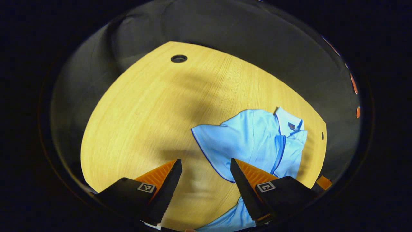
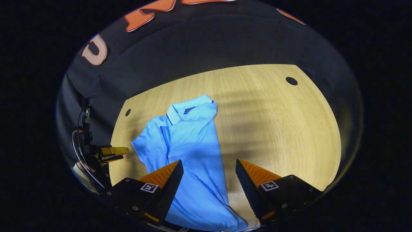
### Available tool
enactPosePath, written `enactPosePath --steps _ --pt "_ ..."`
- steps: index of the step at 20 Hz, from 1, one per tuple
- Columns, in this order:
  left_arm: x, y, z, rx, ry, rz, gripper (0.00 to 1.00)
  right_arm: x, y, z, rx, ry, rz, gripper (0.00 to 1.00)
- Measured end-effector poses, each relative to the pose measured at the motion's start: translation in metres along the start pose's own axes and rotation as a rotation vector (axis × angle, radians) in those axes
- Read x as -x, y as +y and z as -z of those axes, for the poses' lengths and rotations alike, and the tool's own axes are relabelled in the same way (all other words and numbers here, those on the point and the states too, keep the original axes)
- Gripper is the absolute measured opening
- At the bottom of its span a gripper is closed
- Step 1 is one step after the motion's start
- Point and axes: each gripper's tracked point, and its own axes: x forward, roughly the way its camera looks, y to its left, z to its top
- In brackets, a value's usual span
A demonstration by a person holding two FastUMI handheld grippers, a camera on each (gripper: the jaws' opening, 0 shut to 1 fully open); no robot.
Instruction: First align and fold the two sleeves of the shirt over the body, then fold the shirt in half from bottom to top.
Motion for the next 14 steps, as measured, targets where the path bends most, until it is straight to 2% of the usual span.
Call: enactPosePath --steps 8,14 --pt "-0.037 0.004 0.001 0.038 0.068 -0.108 0.98 0.001 -0.060 0.014 -0.097 0.029 0.032 0.99" --pt "-0.040 0.009 -0.001 0.018 0.068 -0.176 0.97 0.009 -0.058 0.010 -0.111 0.016 -0.002 0.99"
